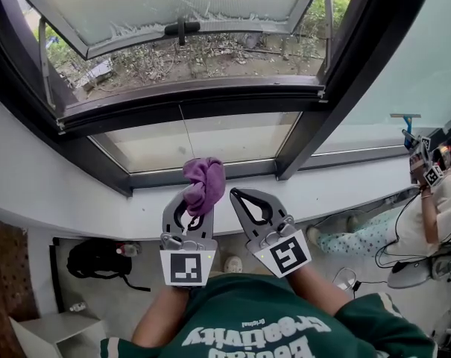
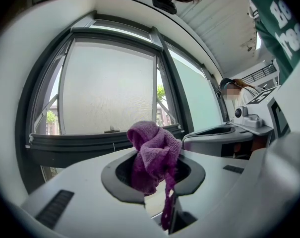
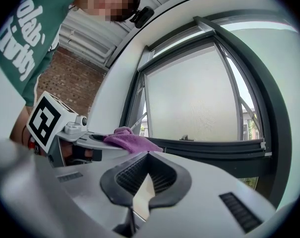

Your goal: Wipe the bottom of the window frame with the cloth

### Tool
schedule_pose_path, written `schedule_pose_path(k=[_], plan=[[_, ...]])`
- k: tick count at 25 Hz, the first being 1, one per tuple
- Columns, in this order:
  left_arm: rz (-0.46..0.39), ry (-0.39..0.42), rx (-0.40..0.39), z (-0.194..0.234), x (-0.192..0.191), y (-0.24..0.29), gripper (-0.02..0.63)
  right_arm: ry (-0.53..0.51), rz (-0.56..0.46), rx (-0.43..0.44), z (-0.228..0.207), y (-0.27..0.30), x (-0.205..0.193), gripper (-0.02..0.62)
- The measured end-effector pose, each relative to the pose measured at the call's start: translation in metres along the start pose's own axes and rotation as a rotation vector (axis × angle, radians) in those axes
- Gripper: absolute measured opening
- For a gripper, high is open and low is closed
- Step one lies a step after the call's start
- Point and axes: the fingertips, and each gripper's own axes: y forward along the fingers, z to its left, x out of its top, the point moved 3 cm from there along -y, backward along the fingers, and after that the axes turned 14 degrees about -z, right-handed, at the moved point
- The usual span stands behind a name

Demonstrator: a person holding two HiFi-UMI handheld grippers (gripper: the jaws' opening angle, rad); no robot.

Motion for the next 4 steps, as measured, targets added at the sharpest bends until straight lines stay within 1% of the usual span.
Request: schedule_pose_path(k=[4], plan=[[0.013,0.004,0.005,-0.0026,-0.0042,-0.0023,0.1,-0.007,0.009,0.004,-0.0044,-0.0022,-0.0049,0.014]])
